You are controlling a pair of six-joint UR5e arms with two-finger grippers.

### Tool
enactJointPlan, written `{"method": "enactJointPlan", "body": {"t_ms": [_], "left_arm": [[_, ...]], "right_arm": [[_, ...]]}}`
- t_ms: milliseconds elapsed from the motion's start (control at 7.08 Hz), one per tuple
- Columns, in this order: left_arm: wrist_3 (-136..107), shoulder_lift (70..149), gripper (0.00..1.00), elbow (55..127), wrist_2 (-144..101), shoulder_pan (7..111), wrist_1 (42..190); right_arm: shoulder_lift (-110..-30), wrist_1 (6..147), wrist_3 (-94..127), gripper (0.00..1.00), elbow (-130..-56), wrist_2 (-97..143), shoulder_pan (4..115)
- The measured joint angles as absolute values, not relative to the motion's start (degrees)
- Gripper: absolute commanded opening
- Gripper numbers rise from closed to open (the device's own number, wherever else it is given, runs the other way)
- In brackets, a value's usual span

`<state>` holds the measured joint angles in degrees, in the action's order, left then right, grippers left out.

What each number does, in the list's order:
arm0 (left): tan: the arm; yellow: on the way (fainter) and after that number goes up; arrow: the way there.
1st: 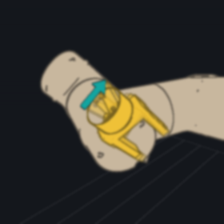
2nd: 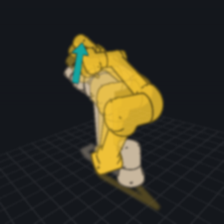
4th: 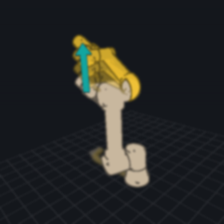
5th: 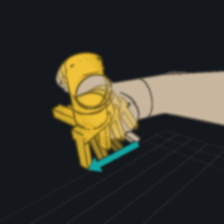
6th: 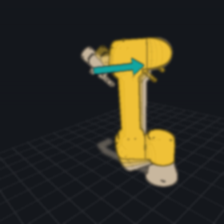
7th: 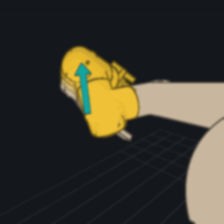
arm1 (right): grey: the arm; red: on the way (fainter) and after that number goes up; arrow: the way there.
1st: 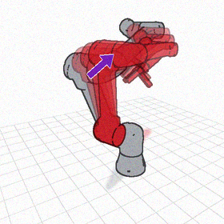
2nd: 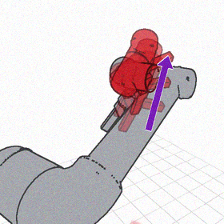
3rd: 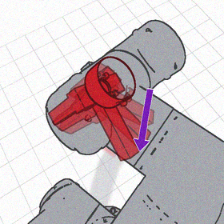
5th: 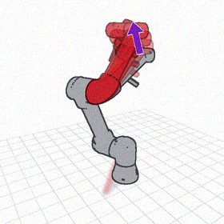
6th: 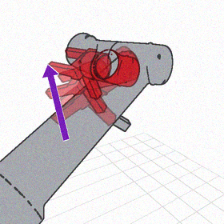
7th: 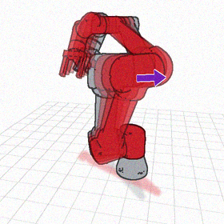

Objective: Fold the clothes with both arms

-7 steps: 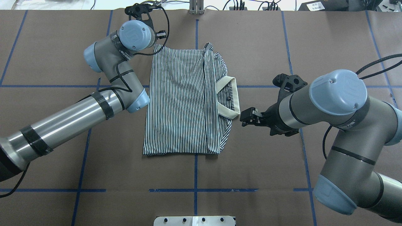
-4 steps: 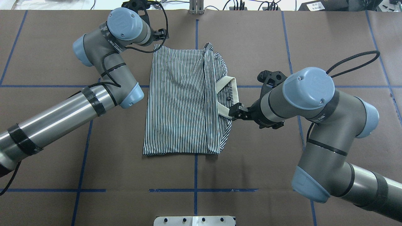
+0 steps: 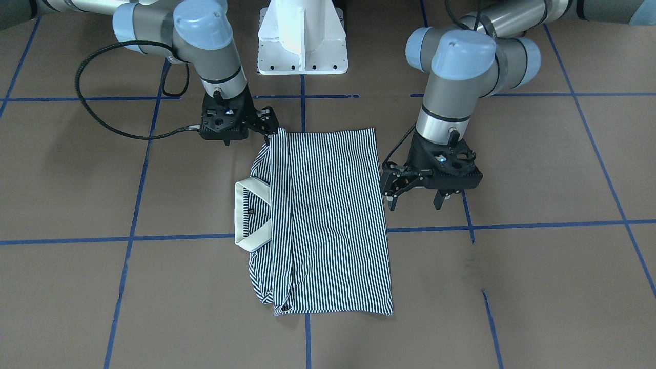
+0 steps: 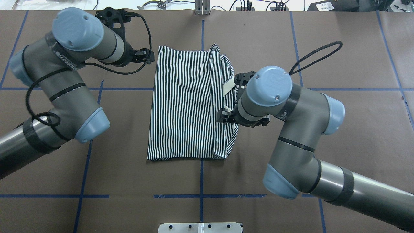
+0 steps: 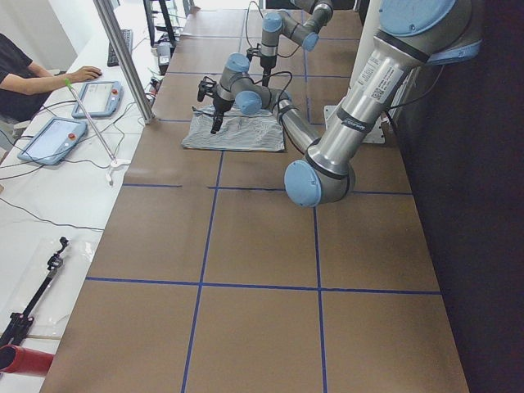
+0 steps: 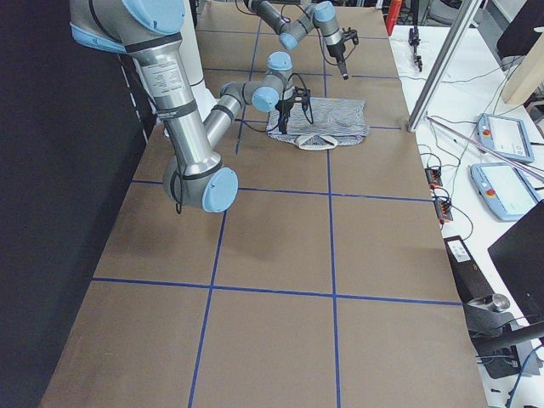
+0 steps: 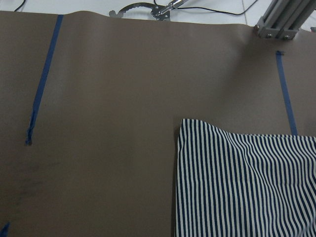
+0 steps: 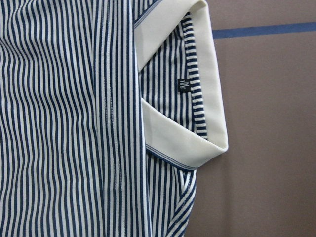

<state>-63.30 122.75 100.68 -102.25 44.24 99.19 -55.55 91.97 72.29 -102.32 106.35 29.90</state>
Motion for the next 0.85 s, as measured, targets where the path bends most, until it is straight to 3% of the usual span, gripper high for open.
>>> {"method": "enactJointPlan", "body": {"t_ms": [424,848], "left_arm": [[-63.3,114.4,1.0,113.3,-106.0,43.1,95.2],[-63.7,111.6,1.0,116.8,-107.1,42.9,95.1]], "right_arm": [[-45.7,92.9,69.5,1.0,-89.0,104.2,26.8],[-43.4,98.1,66.9,1.0,-85.3,103.0,25.3]]}}
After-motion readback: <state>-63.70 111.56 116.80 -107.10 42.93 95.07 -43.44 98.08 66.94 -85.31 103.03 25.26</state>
